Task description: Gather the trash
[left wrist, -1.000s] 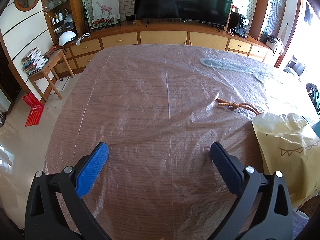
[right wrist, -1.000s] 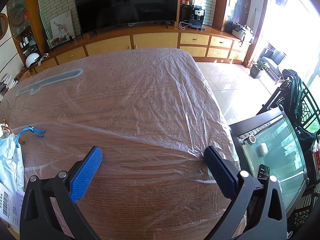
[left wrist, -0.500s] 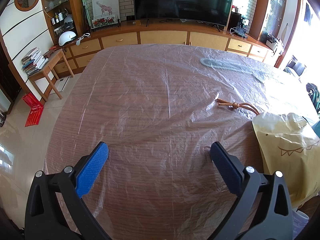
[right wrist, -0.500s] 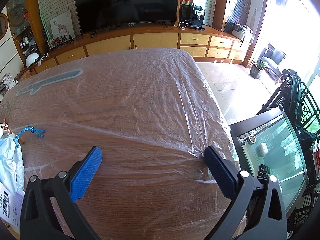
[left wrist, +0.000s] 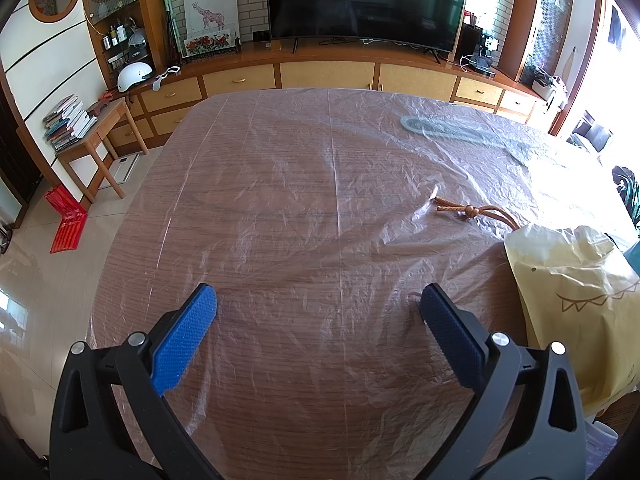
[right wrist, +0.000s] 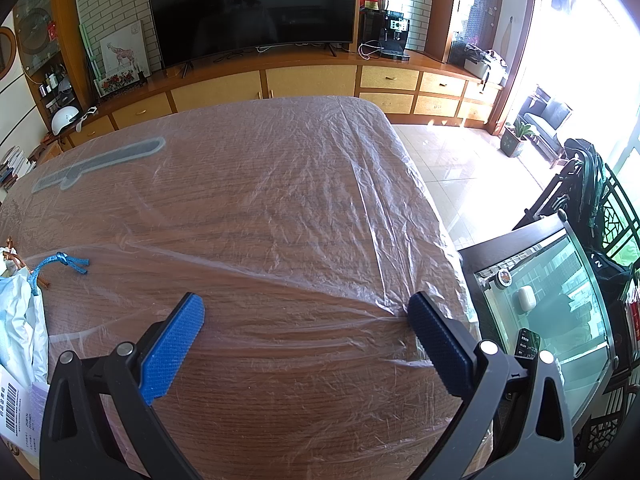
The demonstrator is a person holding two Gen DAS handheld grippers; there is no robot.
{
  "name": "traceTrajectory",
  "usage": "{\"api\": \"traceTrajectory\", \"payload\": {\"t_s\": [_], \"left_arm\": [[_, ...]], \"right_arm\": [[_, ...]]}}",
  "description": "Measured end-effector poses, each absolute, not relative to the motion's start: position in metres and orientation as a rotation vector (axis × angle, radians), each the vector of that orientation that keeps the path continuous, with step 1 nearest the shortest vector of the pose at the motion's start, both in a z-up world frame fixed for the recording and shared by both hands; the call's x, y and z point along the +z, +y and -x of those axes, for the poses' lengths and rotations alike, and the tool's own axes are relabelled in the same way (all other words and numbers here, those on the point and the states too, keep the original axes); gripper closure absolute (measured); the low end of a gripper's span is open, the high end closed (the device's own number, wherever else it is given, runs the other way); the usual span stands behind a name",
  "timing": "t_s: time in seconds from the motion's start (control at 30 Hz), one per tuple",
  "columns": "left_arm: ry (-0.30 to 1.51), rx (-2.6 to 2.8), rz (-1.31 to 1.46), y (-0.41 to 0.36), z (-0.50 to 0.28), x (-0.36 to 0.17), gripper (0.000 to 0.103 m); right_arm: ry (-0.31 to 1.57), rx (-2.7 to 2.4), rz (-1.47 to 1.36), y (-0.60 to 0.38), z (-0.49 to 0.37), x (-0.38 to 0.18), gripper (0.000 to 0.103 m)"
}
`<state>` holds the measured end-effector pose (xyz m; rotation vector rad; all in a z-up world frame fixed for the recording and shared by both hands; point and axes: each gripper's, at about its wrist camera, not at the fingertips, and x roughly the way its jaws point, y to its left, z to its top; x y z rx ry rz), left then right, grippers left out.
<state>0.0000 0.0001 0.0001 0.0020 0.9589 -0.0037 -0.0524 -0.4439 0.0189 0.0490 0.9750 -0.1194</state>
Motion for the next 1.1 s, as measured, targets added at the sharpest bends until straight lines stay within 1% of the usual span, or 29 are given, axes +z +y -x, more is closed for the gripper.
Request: {"api": "traceTrajectory", "payload": {"t_s": [0.73,0.83,0.9,0.97,1.0,1.1], "left_arm": [[0.958,-0.004,-0.004,0.000,0.000,0.000,0.001],[0.962,0.018,-0.018,0.008,0.000,0.002,0.001],[0.940,-0.013,0.031,0.016,0.005,0.013,0.002],[0.913,-0.084,0.071,0.023,0.021,0.029,0.002],[0.895,-0.110,0.067,0.027,0.030,0.036,0.002],[0.868,-0.225,0.059,0.025,0.058,0.052,0.002]], "right_arm": [[0.974,-0.121,-0.047,-0.445,0.055,0.018,0.004],[1.006,-0.171,-0.058,-0.447,0.057,0.022,0.004],[1.000,-0.198,-0.069,-0.444,0.064,0.036,0.004],[0.940,-0.187,-0.072,-0.438,0.079,0.053,0.004],[0.889,-0.169,-0.078,-0.432,0.097,0.069,0.004],[0.837,-0.079,-0.074,-0.409,0.140,0.099,0.004]]}}
